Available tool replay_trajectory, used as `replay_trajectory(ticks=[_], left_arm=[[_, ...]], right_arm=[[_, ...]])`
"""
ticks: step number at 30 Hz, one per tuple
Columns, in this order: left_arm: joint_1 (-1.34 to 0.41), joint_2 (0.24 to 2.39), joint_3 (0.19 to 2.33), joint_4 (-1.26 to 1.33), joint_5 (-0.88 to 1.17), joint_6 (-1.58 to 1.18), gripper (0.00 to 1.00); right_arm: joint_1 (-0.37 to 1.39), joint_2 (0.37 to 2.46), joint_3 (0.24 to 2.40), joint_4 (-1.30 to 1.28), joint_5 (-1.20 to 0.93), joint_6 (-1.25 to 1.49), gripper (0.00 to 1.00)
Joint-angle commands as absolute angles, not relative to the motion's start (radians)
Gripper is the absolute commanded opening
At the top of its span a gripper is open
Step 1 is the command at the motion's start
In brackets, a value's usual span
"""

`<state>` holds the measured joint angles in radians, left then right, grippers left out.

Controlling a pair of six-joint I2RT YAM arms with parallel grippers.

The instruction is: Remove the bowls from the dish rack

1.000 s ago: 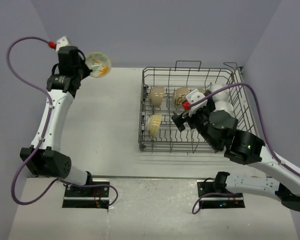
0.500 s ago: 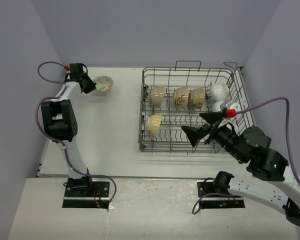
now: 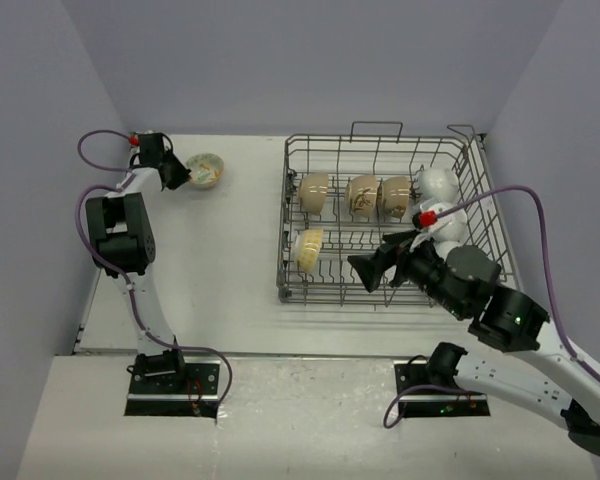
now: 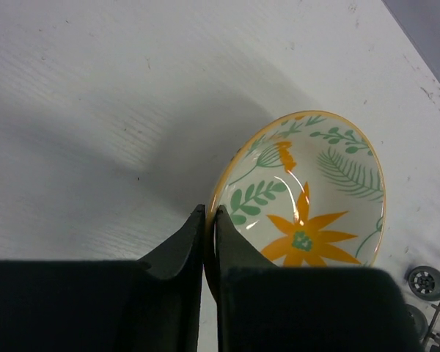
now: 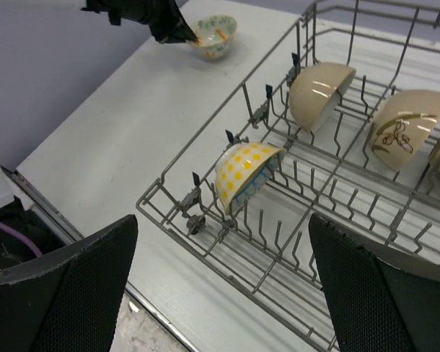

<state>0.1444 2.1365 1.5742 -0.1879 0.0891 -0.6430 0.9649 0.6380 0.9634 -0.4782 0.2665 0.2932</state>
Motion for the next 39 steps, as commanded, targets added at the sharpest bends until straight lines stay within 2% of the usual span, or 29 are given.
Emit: replay_trajectory(ticks=[1, 3, 7, 8, 9, 11, 12, 14, 19, 24, 26, 31, 35, 36, 39], left_arm=[[0.147, 2.123, 1.580, -0.107, 0.083, -0.638, 0.09], [0.147, 2.123, 1.575, -0.121, 0.075, -0.640, 0.23], [0.150, 2.115, 1.574, -0.137, 0.081, -0.644, 0.60], [0.152, 2.112, 1.575, -0.150, 0.083, -0.653, 0.64], [0.155, 2.103, 1.575, -0.162, 0.084, -0.661, 0.78], [0.164, 2.073, 1.583, -0.205, 0.068, -0.686, 0.95], [0.164, 2.053, 1.586, -0.222, 0.058, -0.692, 1.00], [0.164, 2.002, 1.598, -0.288, 0.032, -0.710, 1.00], [0.164, 1.688, 1.563, -0.466, -0.121, -0.768, 1.00], [0.097, 1.142, 1.090, -0.259, -0.097, -0.772, 1.00], [0.058, 0.990, 1.016, -0.261, -0.112, -0.714, 1.00], [0.046, 0.786, 0.871, -0.325, -0.054, -0.568, 1.00], [0.022, 0.704, 0.859, -0.370, 0.128, -0.427, 1.00], [-0.035, 0.697, 0.859, -0.394, 0.117, -0.419, 1.00], [-0.060, 0.654, 0.839, -0.408, 0.081, -0.391, 1.00]], right_arm=[[0.887, 0.740, 1.026, -0.456, 0.229, 0.383, 0.99], [0.807, 0.781, 1.037, -0.456, 0.122, 0.423, 0.99], [0.718, 0.860, 1.031, -0.390, -0.035, 0.469, 0.99], [0.695, 0.873, 1.031, -0.379, -0.075, 0.475, 0.99], [0.683, 0.887, 1.029, -0.368, -0.096, 0.480, 0.99], [0.632, 0.946, 1.037, -0.336, -0.197, 0.508, 0.99], [0.617, 0.975, 1.040, -0.324, -0.245, 0.523, 0.99], [0.589, 1.078, 1.074, -0.308, -0.293, 0.586, 0.99], [0.565, 1.227, 1.086, -0.256, -0.281, 0.771, 0.99], [0.514, 1.226, 0.875, 0.047, -0.285, 0.965, 0.99], [0.505, 1.244, 0.856, 0.080, -0.354, 0.973, 0.97], [0.500, 1.321, 0.781, 0.231, -0.481, 0.982, 0.93], [0.489, 1.356, 0.733, 0.331, -0.525, 0.977, 0.84], [0.488, 1.362, 0.720, 0.357, -0.525, 0.982, 0.83], [0.476, 1.428, 0.721, 0.382, -0.555, 0.979, 0.83]])
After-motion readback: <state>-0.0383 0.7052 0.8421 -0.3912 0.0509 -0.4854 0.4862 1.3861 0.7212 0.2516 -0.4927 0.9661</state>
